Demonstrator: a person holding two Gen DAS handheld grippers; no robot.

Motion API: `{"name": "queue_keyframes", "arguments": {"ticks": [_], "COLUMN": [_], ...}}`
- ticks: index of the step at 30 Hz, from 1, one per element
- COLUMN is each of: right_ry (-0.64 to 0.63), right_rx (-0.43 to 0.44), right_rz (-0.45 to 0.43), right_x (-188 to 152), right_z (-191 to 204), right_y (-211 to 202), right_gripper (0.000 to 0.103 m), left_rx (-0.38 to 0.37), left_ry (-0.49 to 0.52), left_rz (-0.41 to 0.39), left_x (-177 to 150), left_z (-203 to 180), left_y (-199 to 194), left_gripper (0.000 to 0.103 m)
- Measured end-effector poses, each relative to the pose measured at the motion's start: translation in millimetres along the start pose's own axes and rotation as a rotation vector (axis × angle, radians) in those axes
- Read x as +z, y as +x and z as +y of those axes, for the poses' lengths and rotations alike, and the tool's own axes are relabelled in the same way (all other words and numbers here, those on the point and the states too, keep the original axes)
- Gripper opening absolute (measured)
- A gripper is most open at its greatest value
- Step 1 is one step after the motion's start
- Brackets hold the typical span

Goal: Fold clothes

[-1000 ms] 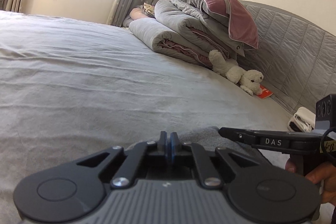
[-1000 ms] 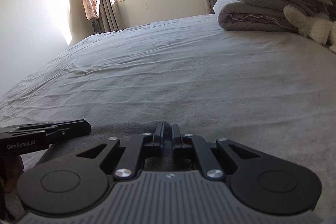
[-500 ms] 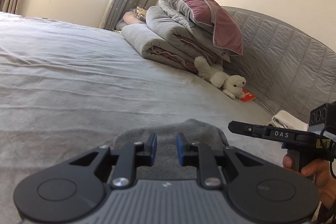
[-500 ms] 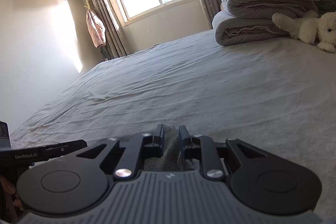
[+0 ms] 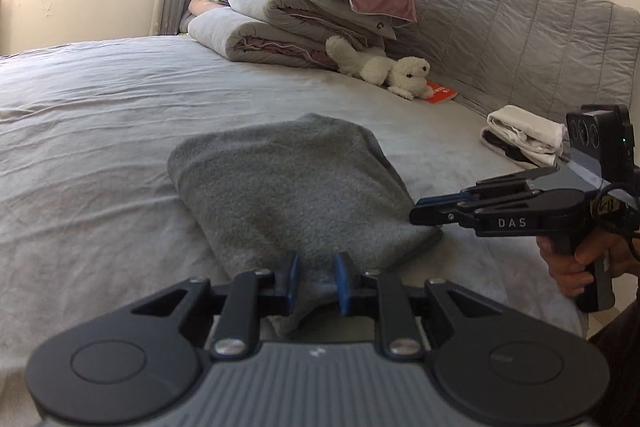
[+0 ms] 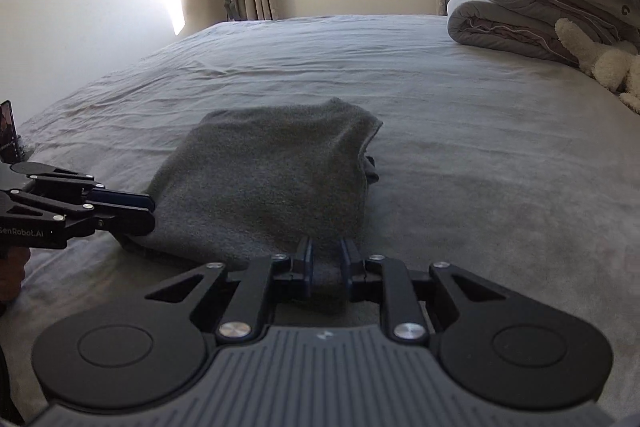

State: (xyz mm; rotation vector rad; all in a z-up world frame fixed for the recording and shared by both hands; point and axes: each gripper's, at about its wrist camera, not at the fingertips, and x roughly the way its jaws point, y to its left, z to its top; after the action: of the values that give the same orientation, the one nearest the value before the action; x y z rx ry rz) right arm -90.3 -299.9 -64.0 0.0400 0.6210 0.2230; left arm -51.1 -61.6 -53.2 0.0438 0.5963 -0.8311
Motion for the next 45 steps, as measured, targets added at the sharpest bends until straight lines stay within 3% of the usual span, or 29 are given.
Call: {"name": "queue_keyframes", "arguments": {"ticks": [4, 7, 11, 13, 16, 24, 31, 38, 45], "right_ry": [-0.006, 0.015, 0.082, 0.107, 0.120, 0.141, 0.175, 0.186, 0.177], "right_rx": [-0.004, -0.002, -0.001, 0.005, 0.015, 0.027, -0.005, 0.004, 0.022], "right_rz": [0.005, -0.020, -0.083, -0.108, -0.129, -0.108, -0.094, -0.091, -0.076], "right_x": [3, 10, 26, 35, 47, 54, 47, 49, 53], "right_z": [-3, -7, -13, -14, -13, -12, -32, -32, -14], "right_y": [-5, -10, -10, -5, 6, 26, 20, 23, 42], "right_gripper": [0.021, 0.021, 0.021, 0.021, 0.021, 0.021, 0.021, 0.024, 0.026], "left_rx": [-0.026, -0.064, -0.067, -0.044, -0.030, -0.049, -0.057, -0.027, 0.069], "left_ry": [0.058, 0.034, -0.055, -0.070, -0.076, -0.067, -0.086, -0.124, -0.168], "left_rz": [0.027, 0.012, -0.067, -0.111, -0.142, -0.082, -0.073, -0.171, -0.163], "left_x": [1, 5, 18, 26, 36, 34, 31, 45, 49], "left_z": [-3, 3, 21, 26, 33, 30, 37, 45, 64], "left_y": [-8, -16, -21, -18, -6, 27, 18, 10, 36], "left_gripper": [0.019, 0.020, 0.025, 0.031, 0.031, 0.031, 0.032, 0.038, 0.039]}}
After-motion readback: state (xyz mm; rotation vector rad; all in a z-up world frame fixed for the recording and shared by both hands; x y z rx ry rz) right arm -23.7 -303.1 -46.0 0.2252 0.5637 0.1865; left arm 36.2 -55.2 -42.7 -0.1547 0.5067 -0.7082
